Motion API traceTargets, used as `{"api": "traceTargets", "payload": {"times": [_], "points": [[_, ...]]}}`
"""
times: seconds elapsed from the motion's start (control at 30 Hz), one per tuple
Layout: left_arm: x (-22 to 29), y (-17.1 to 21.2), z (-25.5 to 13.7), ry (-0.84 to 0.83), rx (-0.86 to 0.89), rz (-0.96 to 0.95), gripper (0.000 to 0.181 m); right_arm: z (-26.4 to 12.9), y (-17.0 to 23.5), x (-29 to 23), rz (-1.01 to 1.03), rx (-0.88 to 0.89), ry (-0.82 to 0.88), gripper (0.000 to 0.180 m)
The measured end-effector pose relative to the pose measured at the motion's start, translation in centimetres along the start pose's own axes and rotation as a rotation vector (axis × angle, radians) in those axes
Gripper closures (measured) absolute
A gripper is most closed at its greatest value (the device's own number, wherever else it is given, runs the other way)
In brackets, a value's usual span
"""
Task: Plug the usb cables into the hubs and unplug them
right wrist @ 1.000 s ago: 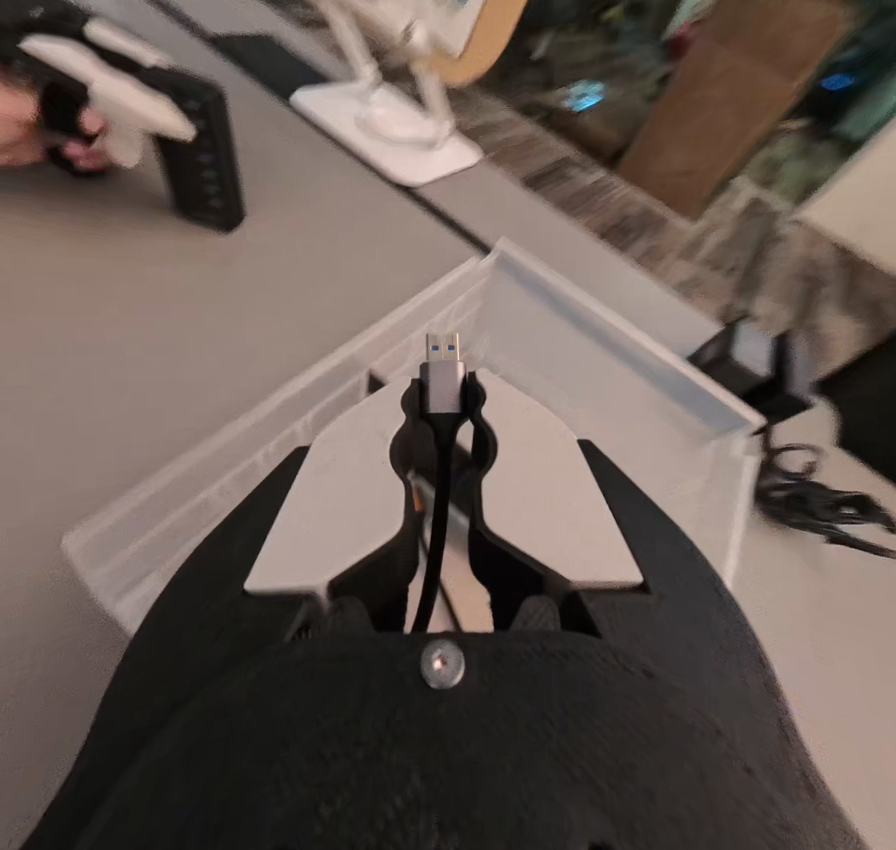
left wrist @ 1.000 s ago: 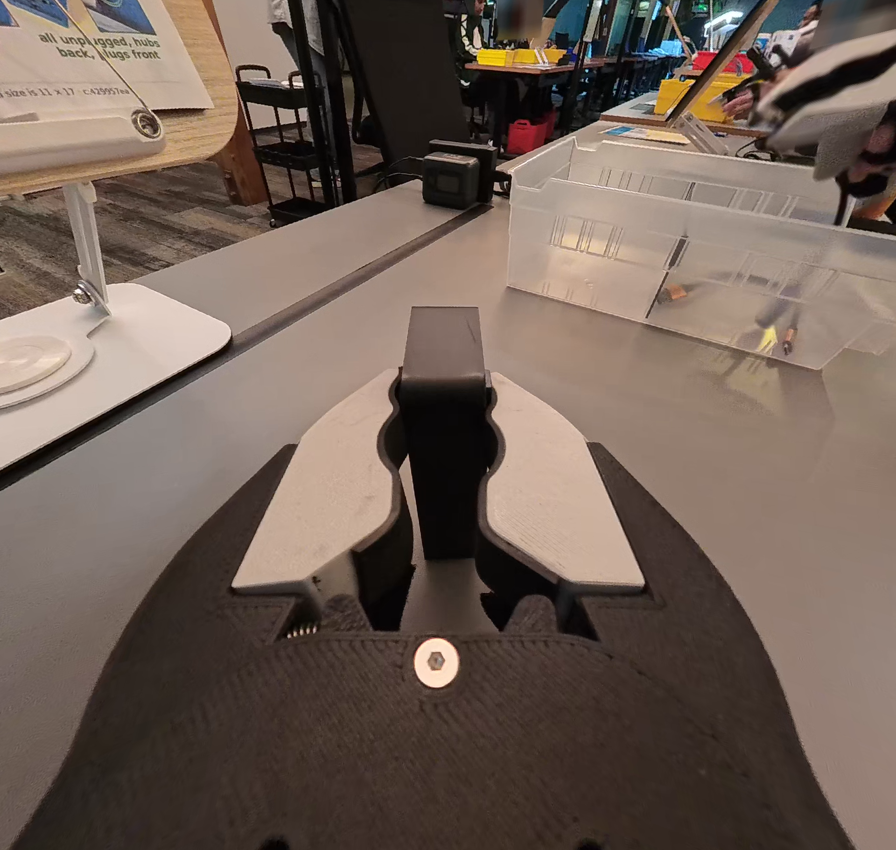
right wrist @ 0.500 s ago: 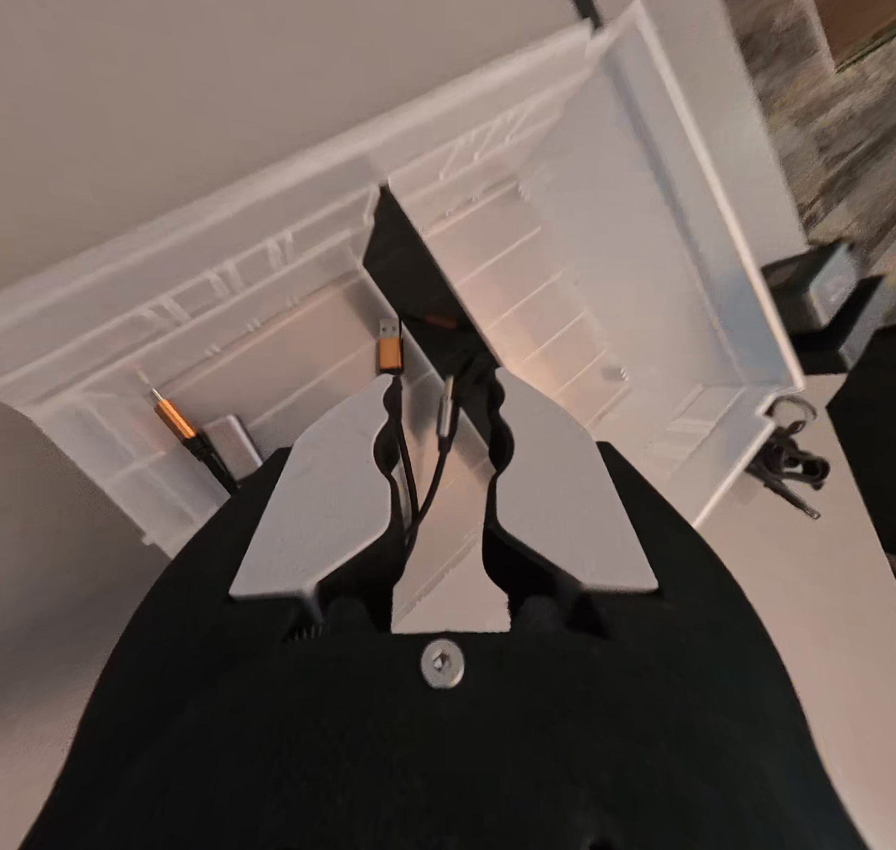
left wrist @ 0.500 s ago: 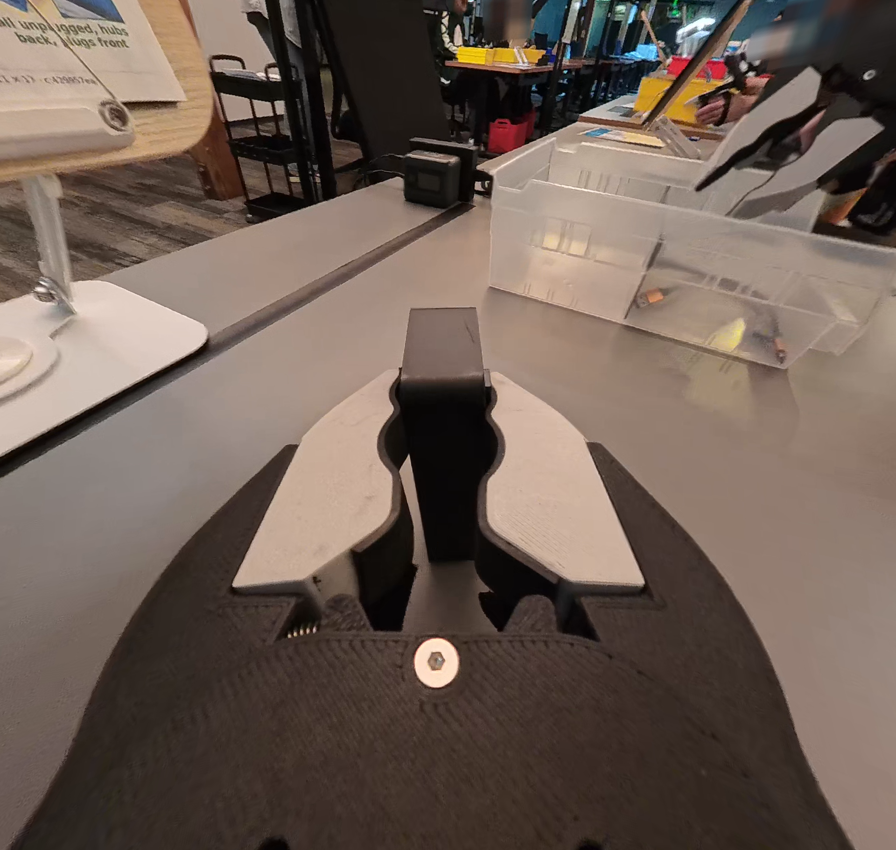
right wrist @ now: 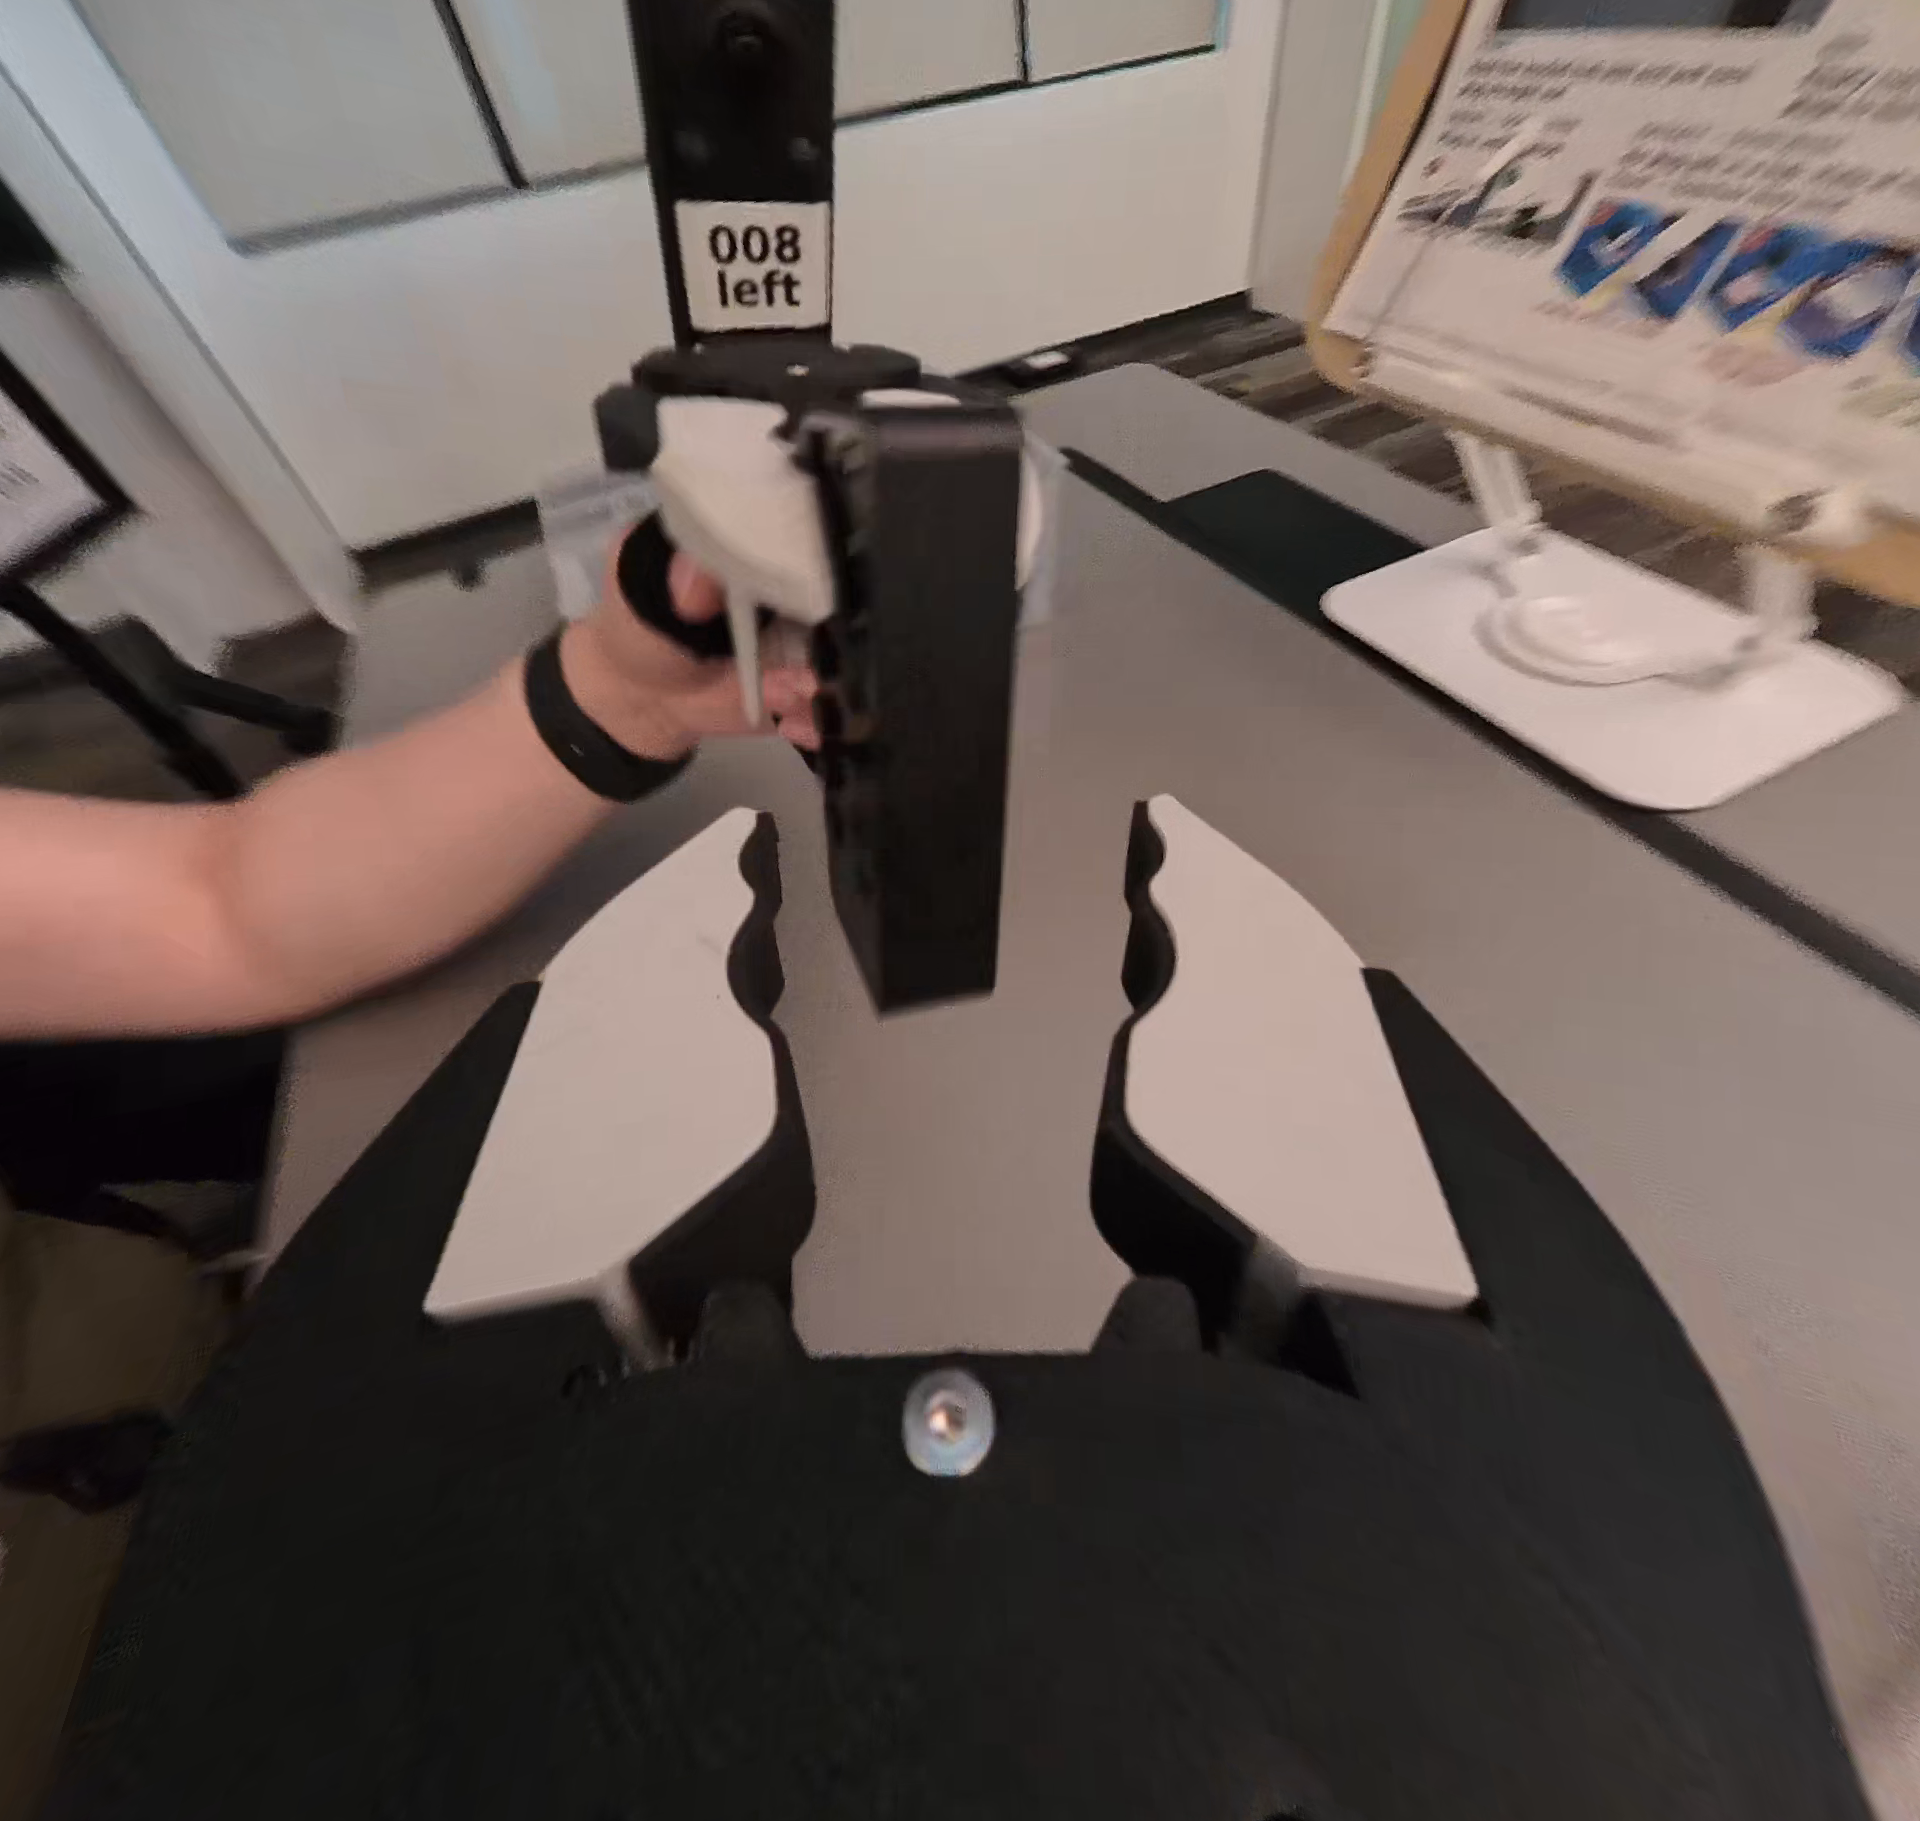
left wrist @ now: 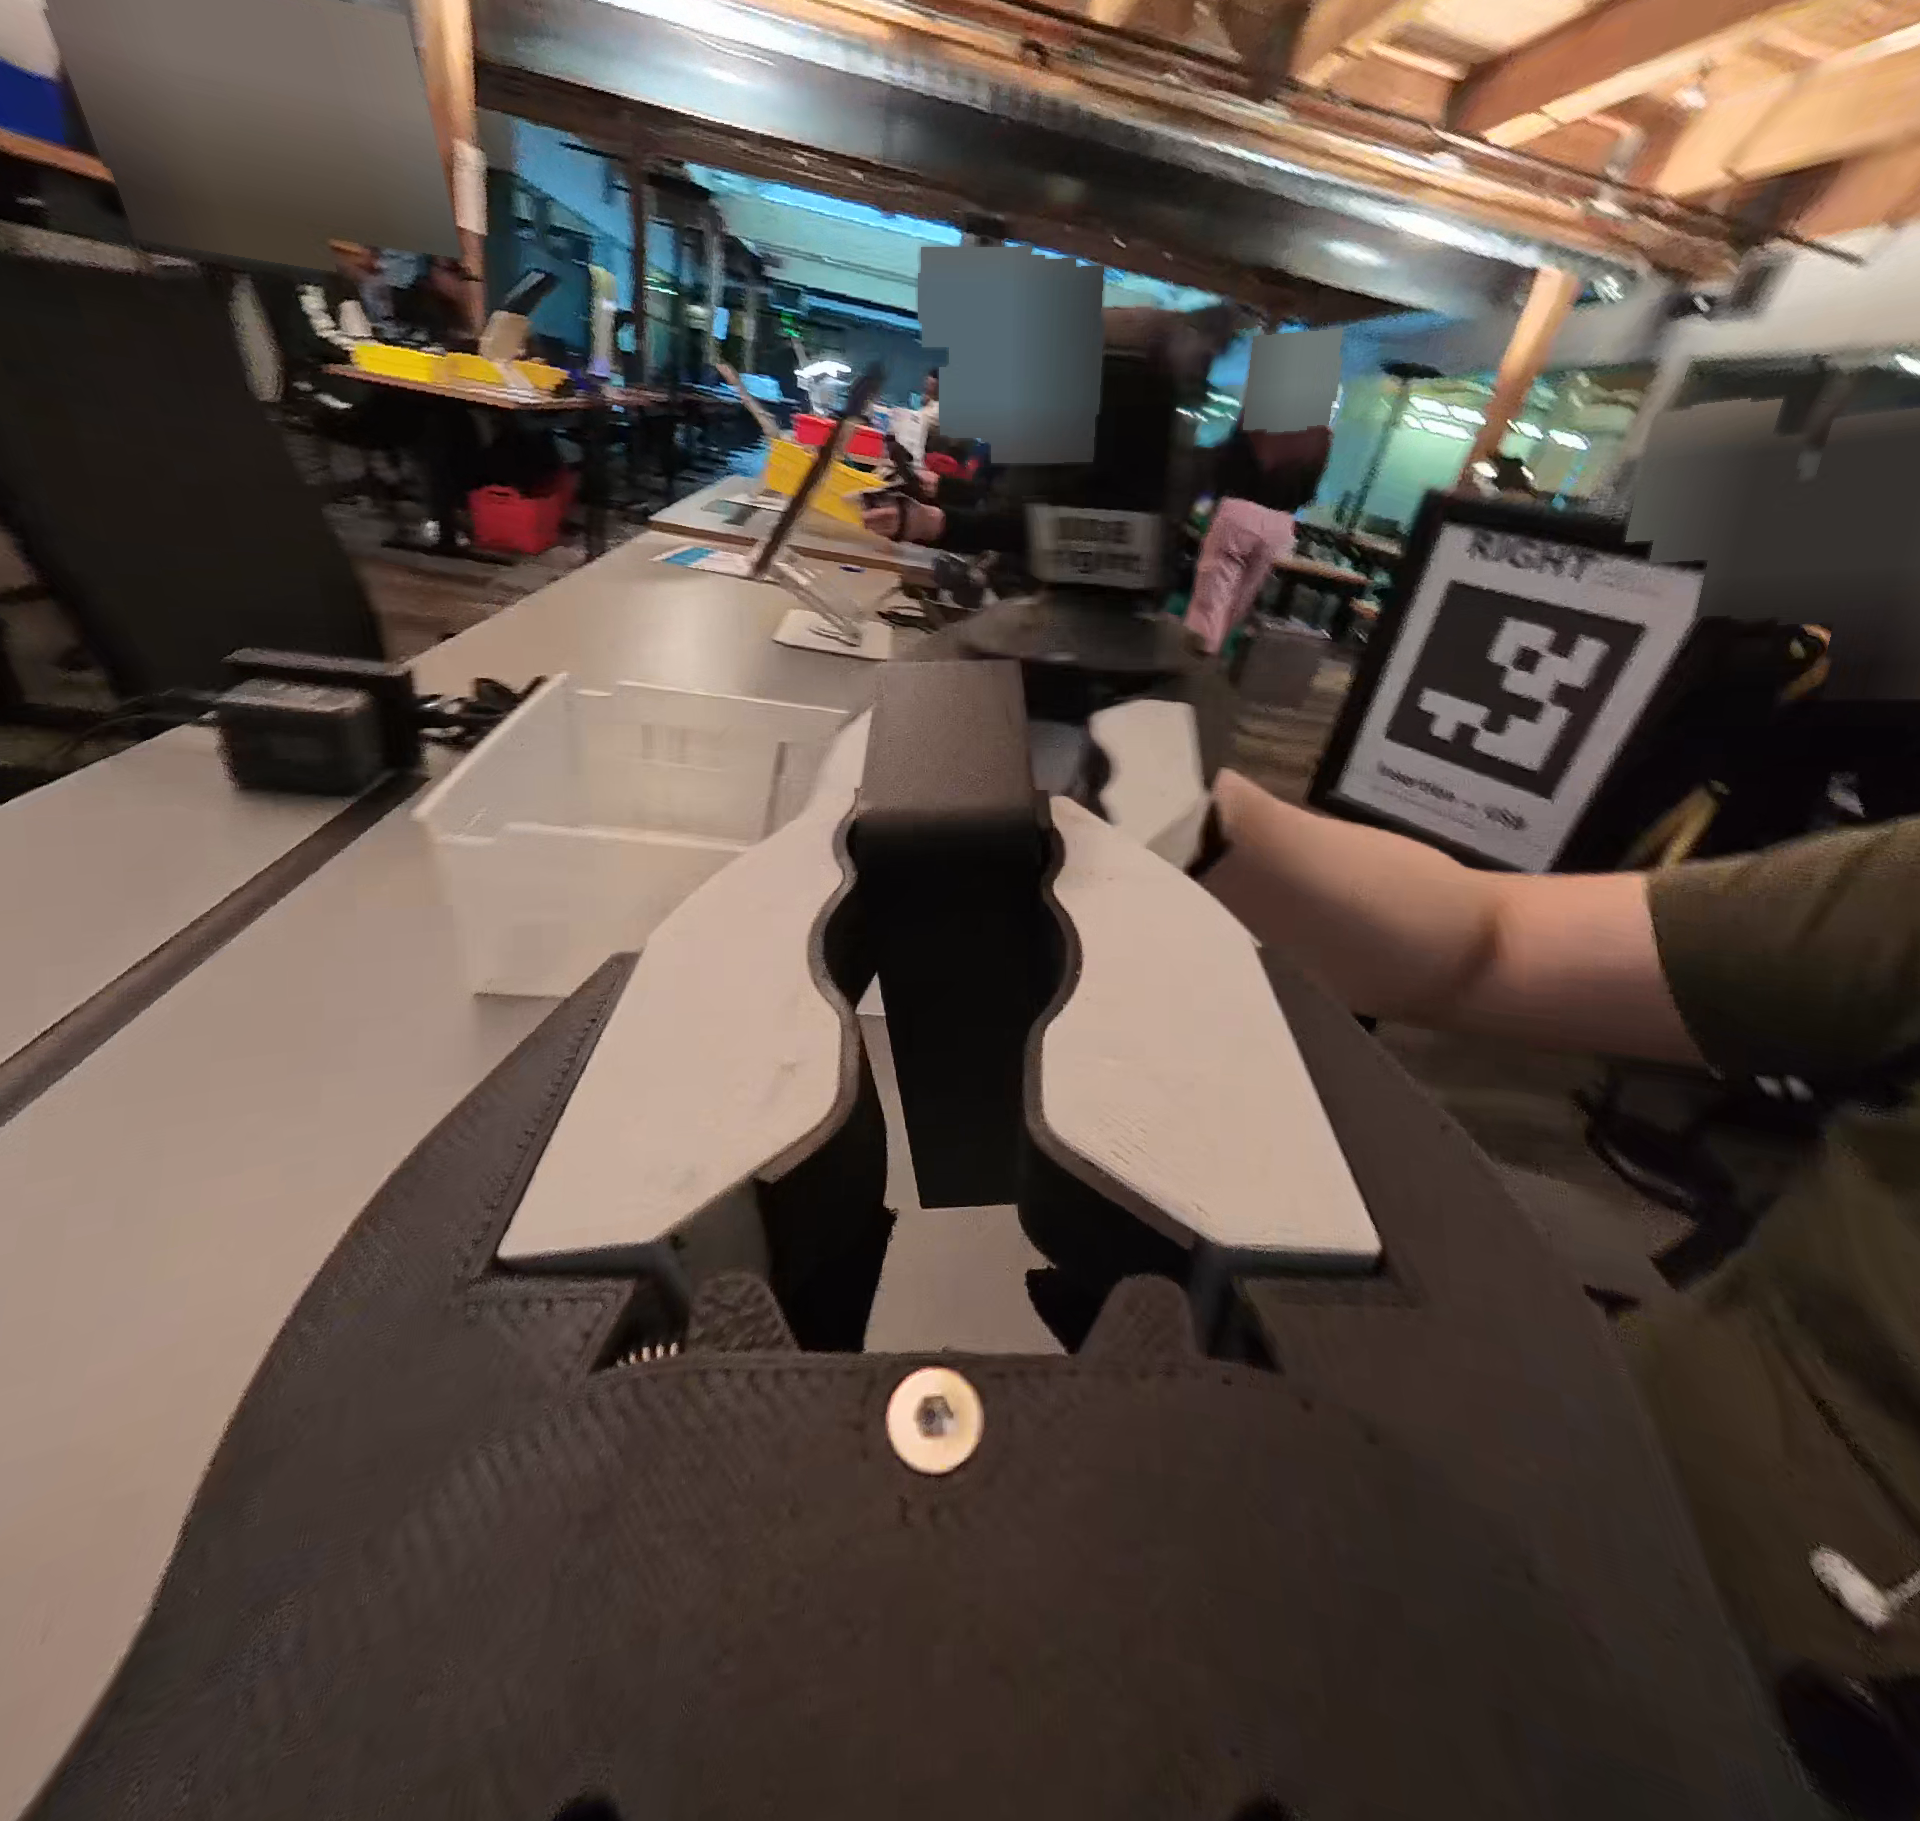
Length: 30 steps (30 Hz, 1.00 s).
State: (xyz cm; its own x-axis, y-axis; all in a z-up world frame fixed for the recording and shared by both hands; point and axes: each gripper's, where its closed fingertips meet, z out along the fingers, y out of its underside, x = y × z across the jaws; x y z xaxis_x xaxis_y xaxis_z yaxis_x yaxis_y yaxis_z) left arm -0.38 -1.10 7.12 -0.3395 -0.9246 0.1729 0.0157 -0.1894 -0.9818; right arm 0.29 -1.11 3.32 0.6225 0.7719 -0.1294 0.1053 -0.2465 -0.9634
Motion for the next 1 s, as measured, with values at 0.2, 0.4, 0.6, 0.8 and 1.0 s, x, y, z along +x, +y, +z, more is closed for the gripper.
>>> {"api": "traceTargets", "payload": {"times": [0.2, 0.4, 0.6, 0.8, 1.0], "points": [[1.6, -0.7, 1.6, 0.034, 0.019, 0.008, 0.155, 1.1, -0.4, -3.1, 0.083, -0.013, -0.275, 0.150], [-0.1, -2.8, -0.2, -0.172, 0.072, 0.072, 0.109, -2.9, -2.1, 1.4, -0.195, -0.066, 0.032, 0.151], [1.2, -5.4, -3.3, -0.166, 0.108, 0.071, 0.128, -15.1, 6.8, 19.9, -0.286, -0.832, 0.451, 0.151], [1.8, -5.5, -3.4, -0.144, 0.099, 0.078, 0.132, -19.3, 15.4, 25.3, -0.350, -1.305, 0.330, 0.151], [1.0, -3.3, -1.6, -0.170, 0.001, 0.141, 0.130, -17.1, 19.1, 26.2, -0.354, -1.327, 0.161, 0.150]]}}
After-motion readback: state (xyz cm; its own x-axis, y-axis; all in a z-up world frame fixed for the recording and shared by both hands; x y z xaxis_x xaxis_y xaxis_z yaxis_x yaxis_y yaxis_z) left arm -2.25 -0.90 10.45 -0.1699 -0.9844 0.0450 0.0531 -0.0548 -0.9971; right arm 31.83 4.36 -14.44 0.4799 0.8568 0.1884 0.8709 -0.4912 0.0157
